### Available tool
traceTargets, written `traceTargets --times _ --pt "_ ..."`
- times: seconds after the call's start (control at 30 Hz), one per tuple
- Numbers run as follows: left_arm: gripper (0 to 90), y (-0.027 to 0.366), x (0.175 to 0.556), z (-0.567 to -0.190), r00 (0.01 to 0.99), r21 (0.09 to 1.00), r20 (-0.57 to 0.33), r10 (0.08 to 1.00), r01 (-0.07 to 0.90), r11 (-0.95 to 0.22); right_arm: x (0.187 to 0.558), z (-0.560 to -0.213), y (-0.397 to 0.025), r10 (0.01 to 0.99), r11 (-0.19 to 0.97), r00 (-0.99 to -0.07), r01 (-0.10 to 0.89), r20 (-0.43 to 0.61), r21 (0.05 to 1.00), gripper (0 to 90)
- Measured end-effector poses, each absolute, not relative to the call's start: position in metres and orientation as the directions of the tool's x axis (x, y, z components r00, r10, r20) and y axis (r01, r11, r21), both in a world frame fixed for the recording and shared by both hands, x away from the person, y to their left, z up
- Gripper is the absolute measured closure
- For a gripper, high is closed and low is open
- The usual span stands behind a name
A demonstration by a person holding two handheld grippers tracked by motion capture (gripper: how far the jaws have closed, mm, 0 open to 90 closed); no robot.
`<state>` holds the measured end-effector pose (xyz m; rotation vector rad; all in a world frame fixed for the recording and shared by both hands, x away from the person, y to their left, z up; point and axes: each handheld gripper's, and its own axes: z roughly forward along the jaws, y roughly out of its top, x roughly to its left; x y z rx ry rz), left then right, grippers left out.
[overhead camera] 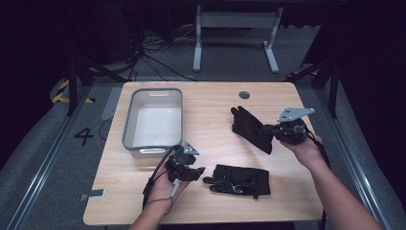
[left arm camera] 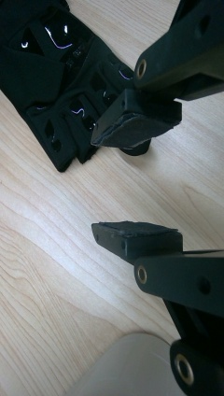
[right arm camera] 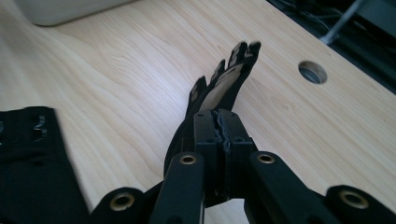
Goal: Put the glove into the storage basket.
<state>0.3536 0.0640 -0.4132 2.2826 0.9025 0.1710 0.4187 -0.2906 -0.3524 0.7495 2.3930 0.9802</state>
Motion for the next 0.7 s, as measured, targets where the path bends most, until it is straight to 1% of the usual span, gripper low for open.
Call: traceTargets --times 0.1,0.27,0.4,0.47,0.5,0.63,0.7 --pt "51.4 0.062 0.354 -0.413 0.757 0.628 -0.117 0.642 0.557 -0.543 0.413 -0.349 -0.29 0.616 0.603 -0.763 0.297 -0.195 0.74 87.5" --pt "51.4 0.058 0.356 -0.413 0.765 0.629 -0.112 0.635 0.549 -0.55 0.389 -0.341 -0.284 0.568 0.611 -0.796 0.237 -0.21 0.755 87.5" --pt "51.4 0.056 0.356 -0.412 0.768 0.633 -0.112 0.631 0.544 -0.55 0.377 -0.339 -0.28 0.539 0.619 -0.813 0.203 -0.222 0.758 87.6" --pt "51.4 0.056 0.356 -0.412 0.769 0.632 -0.111 0.629 0.543 -0.553 0.371 -0.34 -0.277 0.52 0.626 -0.825 0.191 -0.221 0.756 87.6" --pt "51.4 0.055 0.356 -0.412 0.77 0.635 -0.109 0.628 0.541 -0.552 0.365 -0.342 -0.274 0.496 0.641 -0.835 0.168 -0.237 0.749 87.6" --pt "51.4 0.054 0.356 -0.412 0.772 0.634 -0.11 0.626 0.54 -0.554 0.361 -0.348 -0.272 0.48 0.659 -0.843 0.165 -0.242 0.734 87.5" --pt "51.4 0.054 0.356 -0.412 0.771 0.634 -0.108 0.627 0.539 -0.554 0.361 -0.358 -0.273 0.473 0.675 -0.847 0.171 -0.243 0.718 87.5"
